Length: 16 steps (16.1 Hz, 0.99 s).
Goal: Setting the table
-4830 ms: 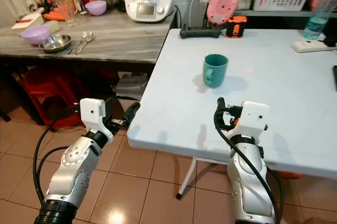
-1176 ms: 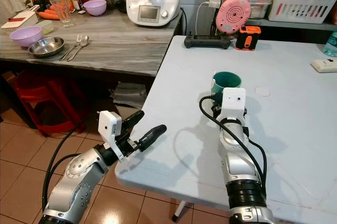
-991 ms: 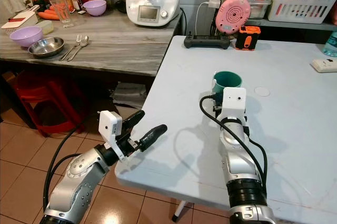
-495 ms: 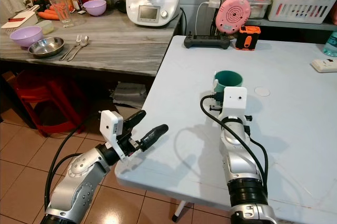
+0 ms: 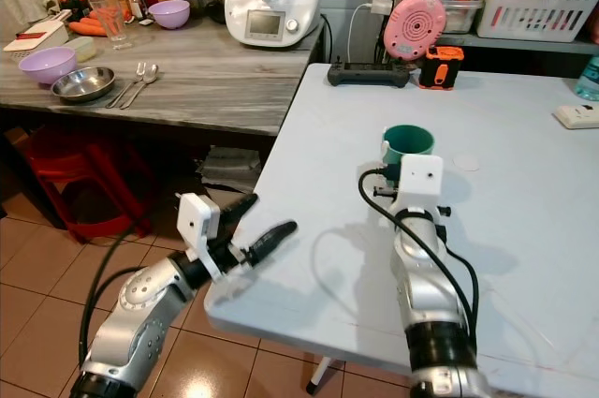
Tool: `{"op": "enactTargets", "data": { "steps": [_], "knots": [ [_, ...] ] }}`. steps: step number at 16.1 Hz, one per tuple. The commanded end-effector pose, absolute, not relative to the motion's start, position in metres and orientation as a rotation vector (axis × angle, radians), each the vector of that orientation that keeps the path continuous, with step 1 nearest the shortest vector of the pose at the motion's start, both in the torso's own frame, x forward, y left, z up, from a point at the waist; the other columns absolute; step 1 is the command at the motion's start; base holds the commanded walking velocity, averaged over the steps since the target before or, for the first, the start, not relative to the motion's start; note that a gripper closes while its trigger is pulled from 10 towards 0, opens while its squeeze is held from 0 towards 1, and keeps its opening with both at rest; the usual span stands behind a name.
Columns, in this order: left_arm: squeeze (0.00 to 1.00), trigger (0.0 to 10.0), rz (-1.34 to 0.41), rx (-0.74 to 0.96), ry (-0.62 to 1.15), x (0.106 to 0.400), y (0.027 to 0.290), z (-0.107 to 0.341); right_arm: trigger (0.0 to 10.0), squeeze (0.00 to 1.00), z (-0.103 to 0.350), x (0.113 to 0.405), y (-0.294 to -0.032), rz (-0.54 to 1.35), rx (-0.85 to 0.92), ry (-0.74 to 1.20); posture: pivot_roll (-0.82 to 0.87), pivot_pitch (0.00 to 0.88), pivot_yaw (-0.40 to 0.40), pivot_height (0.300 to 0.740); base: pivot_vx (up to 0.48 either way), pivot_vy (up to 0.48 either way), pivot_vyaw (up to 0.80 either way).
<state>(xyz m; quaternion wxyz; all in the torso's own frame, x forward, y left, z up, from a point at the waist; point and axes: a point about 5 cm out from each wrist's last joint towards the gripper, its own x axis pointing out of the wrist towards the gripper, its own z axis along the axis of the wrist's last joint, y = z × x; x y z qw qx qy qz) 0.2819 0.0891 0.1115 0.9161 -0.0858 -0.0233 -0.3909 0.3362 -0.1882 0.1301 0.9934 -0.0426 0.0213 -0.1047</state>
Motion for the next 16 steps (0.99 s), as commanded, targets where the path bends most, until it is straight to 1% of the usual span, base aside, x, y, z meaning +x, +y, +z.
{"op": "enactTargets", "data": {
  "steps": [1,2,3,4,5,7,10,13,15,16],
  "knots": [
    [0.0,10.0,-0.781,-0.152,-0.052,0.284,0.093,0.112,0.0,0.0,0.139,0.336,-0.187,-0.207,-0.07,0.01,-0.16,0.008,0.07,0.74,0.0,0.0,0.0],
    [0.0,10.0,-0.59,-0.121,-0.02,0.301,0.111,0.11,1.8,0.0,0.147,0.327,-0.187,-0.21,-0.043,-0.05,-0.15,0.022,0.074,0.74,0.0,0.0,0.0],
    [0.0,10.0,-0.542,-0.124,0.013,0.306,0.116,0.107,10.0,0.0,0.148,0.324,-0.188,-0.217,-0.033,-0.063,-0.14,0.024,0.074,0.74,0.0,0.0,0.0],
    [0.0,10.0,-0.499,-0.156,0.042,0.31,0.12,0.106,10.0,0.0,0.15,0.32,-0.19,-0.227,-0.025,-0.074,-0.14,0.025,0.077,0.74,0.0,0.0,0.0],
    [0.0,10.0,-0.472,-0.178,0.035,0.311,0.124,0.107,10.0,0.0,0.151,0.316,-0.191,-0.228,-0.025,-0.085,-0.14,0.027,0.079,0.74,0.0,0.0,0.0],
    [0.0,10.0,-0.475,-0.188,0.009,0.311,0.125,0.11,10.0,0.0,0.149,0.31,-0.192,-0.224,-0.02,-0.082,-0.13,0.034,0.074,0.74,0.0,0.0,0.0],
    [0.0,10.0,-0.462,-0.192,-0.005,0.313,0.127,0.111,10.0,0.0,0.144,0.305,-0.19,-0.206,-0.017,-0.067,-0.11,0.027,0.059,0.74,0.0,0.294,-0.57],
    [0.0,10.0,-0.44,-0.204,-0.018,0.313,0.129,0.113,10.0,0.0,0.144,0.307,-0.184,-0.181,-0.014,-0.075,-0.1,0.003,0.07,0.74,0.0,0.372,-0.61],
    [0.0,10.0,-0.445,-0.201,-0.019,0.313,0.127,0.113,10.0,0.0,0.145,0.309,-0.184,-0.188,-0.006,-0.078,-0.1,0.0,0.077,0.74,0.0,0.454,-0.4],
    [0.0,10.0,-0.466,-0.19,-0.017,0.315,0.126,0.115,10.0,0.0,0.146,0.31,-0.182,-0.185,-0.002,-0.085,-0.11,0.002,0.088,0.74,0.0,0.461,0.0]
  ]
}}
